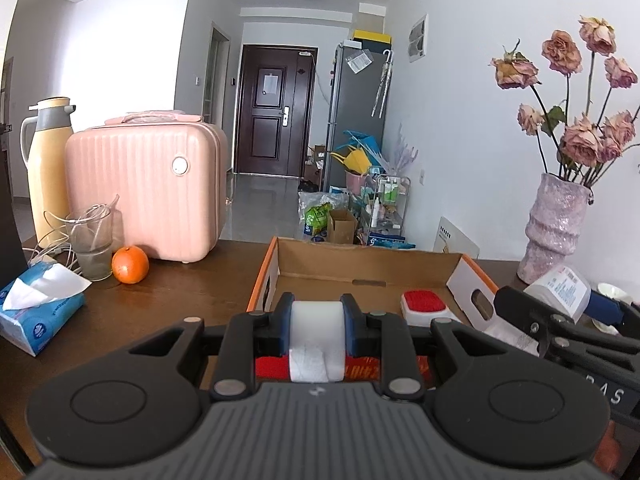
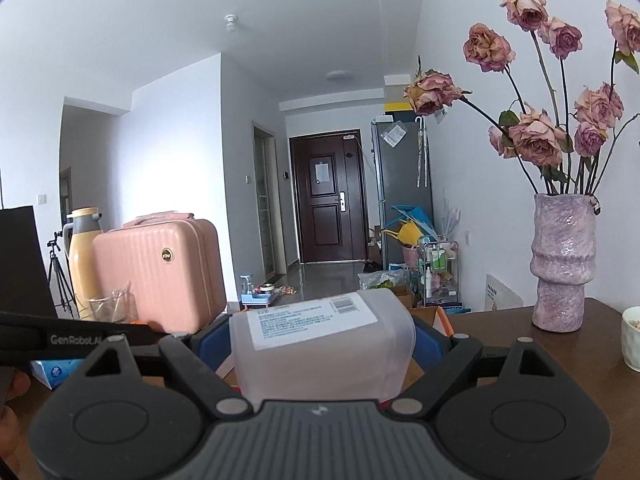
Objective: Organize rigid objects
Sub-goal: 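Carry the white ring with the left tool while the right tool carries the jug over the box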
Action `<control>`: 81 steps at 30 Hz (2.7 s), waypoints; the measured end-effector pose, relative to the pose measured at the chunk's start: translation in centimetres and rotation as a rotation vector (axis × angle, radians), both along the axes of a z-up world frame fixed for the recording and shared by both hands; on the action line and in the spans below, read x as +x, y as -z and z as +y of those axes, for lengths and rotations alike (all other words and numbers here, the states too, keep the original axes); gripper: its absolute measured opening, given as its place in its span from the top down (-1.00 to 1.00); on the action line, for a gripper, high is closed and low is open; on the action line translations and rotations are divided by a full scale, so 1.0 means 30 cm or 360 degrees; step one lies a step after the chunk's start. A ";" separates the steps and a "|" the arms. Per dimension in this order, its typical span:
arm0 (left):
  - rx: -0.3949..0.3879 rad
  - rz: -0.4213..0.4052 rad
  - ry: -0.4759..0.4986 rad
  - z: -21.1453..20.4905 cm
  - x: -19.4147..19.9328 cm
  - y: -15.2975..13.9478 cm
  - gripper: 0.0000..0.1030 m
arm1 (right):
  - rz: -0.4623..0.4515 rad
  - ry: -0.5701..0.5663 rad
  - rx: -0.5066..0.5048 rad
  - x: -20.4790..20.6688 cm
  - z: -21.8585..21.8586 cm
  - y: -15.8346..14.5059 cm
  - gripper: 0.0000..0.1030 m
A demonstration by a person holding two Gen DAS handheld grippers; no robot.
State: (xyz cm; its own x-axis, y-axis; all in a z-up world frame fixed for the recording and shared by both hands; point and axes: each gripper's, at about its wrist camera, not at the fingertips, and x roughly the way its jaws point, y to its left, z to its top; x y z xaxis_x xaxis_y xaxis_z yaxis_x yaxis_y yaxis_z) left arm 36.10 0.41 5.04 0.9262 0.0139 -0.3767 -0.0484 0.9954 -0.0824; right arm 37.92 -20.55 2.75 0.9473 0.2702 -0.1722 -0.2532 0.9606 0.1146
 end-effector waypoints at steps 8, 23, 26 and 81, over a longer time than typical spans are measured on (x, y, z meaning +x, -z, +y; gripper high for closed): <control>-0.0017 -0.0016 -0.0006 -0.020 0.098 -0.003 0.51 | 0.0015 0.0034 0.0015 0.090 -0.012 -0.008 -0.73; -0.0012 0.0010 -0.0007 -0.047 0.270 0.024 0.51 | 0.0061 0.0068 0.0010 0.261 -0.017 -0.002 -0.73; -0.0007 0.0007 -0.0014 -0.049 0.302 0.025 0.51 | 0.0068 0.0071 0.0002 0.297 -0.013 -0.002 -0.73; 0.0142 0.0242 -0.0040 -0.048 0.698 0.176 0.51 | 0.0365 0.0169 -0.0192 0.668 0.035 0.098 -0.73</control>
State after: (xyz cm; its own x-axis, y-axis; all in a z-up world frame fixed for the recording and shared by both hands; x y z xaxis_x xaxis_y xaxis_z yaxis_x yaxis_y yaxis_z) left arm 57.04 -1.03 -0.24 0.8575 0.0761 -0.5088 -0.0787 0.9968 0.0165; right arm 57.96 -19.51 -0.18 0.9016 0.1364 -0.4104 -0.1312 0.9905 0.0409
